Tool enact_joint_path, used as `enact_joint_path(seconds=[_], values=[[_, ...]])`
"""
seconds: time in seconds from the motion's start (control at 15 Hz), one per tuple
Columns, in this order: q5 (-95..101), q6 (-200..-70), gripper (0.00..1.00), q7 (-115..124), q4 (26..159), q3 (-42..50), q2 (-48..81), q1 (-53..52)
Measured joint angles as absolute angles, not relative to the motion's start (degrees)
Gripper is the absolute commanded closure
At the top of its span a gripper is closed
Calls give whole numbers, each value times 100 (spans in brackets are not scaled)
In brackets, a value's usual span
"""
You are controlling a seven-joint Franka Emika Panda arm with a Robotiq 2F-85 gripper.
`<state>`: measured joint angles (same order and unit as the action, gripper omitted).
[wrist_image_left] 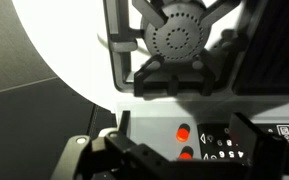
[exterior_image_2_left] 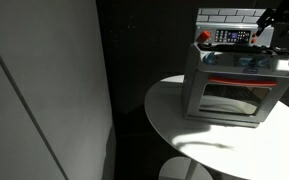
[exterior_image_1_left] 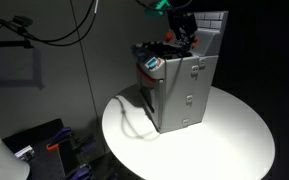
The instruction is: Push the top orange button on the right side of the stoves button display
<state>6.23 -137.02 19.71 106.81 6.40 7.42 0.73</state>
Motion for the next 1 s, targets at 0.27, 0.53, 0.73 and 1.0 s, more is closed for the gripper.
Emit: enact_joint_path(seconds=[0.27,0.53,0.73,1.0], values=[[406,-13033,0,1613,10705,550,400,74],[238,-12202,0,1325,10726,475,61,74],[154,-11597,0,1209,10735,448,-129,74],[100,-11158,0,1107,10741,445,-249,76]])
